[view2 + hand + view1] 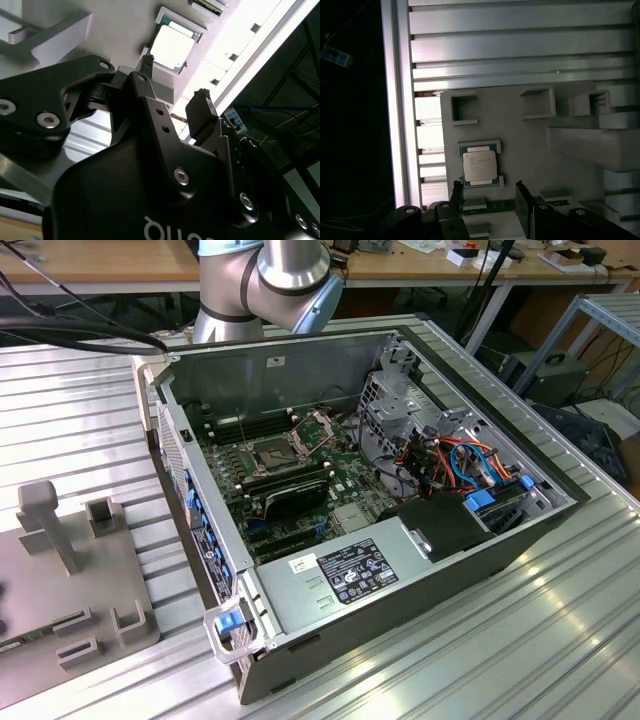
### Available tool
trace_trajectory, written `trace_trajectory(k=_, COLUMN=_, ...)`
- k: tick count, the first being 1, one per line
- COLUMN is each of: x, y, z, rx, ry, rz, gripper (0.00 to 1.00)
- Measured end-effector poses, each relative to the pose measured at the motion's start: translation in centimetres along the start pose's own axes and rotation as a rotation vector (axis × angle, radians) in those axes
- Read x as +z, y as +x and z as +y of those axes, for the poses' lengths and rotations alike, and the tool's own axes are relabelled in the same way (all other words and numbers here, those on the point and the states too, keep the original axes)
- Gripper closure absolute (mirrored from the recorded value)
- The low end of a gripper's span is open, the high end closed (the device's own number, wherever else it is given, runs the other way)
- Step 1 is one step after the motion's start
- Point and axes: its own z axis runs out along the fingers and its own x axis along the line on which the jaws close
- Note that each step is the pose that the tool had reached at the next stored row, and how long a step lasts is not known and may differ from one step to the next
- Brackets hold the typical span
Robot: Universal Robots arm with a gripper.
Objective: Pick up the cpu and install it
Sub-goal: 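Pick up the cpu and move it towards the insertion slot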
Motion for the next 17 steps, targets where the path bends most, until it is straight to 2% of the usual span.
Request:
trace_trajectory(k=7, x=0.51, y=0.02, z=-0.02, rx=0.000, ry=0.0001, rz=0.0002, gripper=0.45)
trace_trajectory(k=17, x=0.70, y=0.02, z=-0.02, rx=0.000, ry=0.0000, rz=0.0000, gripper=0.45)
